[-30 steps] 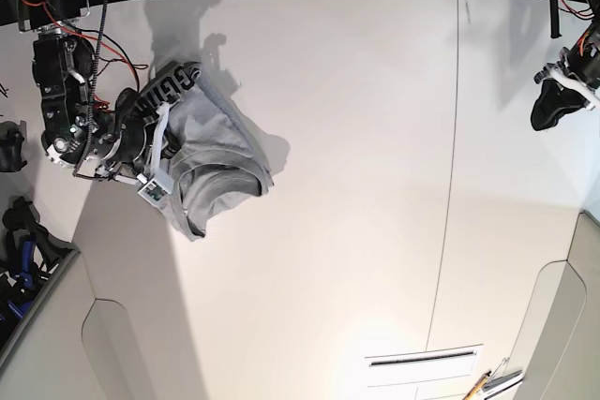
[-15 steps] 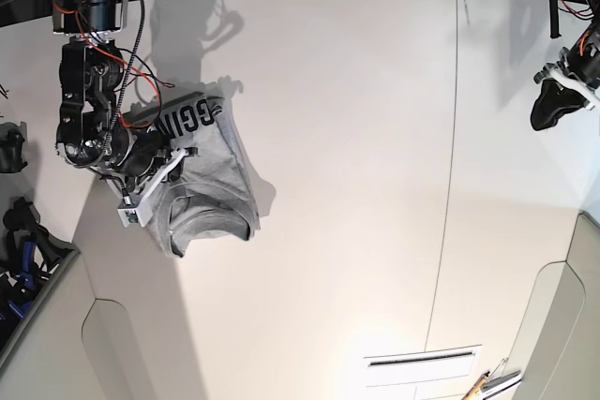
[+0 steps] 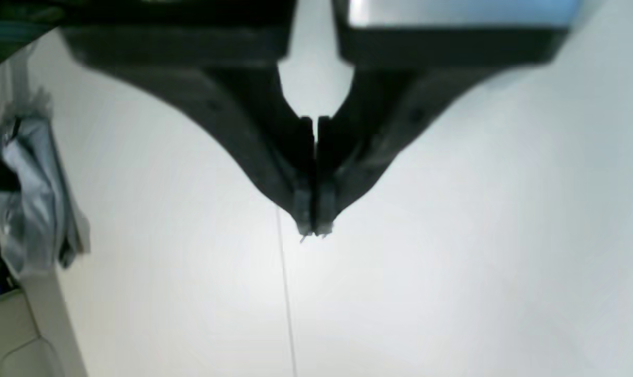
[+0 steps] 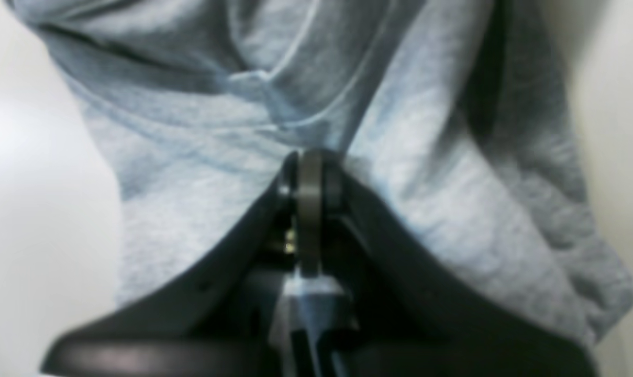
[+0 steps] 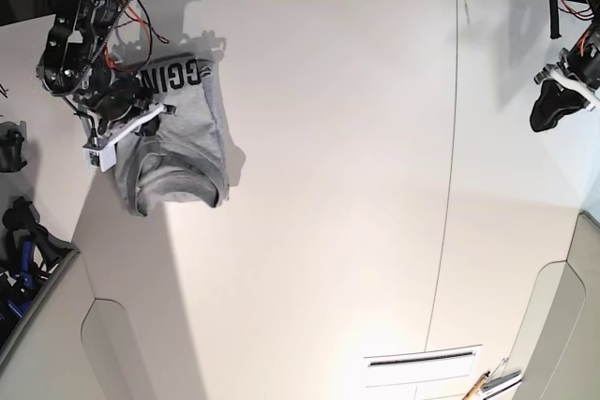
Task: Fold the T-shirt properly
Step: 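Drag the folded grey shirt with the right gripper toward the table corner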
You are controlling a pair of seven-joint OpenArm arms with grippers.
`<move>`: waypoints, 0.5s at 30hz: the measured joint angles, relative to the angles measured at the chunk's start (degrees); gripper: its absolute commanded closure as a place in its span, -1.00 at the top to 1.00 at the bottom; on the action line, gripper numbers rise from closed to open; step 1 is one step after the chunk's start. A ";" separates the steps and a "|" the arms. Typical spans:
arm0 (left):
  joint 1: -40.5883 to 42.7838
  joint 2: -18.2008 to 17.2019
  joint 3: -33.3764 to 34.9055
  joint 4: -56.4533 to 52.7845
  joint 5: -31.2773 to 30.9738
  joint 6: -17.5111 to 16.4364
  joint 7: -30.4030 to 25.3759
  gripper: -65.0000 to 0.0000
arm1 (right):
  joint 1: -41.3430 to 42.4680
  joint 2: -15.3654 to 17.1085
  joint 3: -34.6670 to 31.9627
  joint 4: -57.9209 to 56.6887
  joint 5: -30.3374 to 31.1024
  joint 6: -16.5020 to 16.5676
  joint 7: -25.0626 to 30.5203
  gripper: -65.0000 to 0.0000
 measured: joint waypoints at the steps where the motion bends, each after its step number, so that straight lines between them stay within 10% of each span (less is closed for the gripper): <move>1: 0.02 0.00 0.00 0.00 -0.13 0.00 0.00 -1.00 | -0.83 0.00 0.66 1.07 -0.07 0.00 -0.17 -1.00; 15: 0.00 0.00 0.00 0.00 -0.13 0.00 0.04 -1.00 | -2.97 3.34 10.88 2.93 -0.98 -0.48 -1.40 -1.00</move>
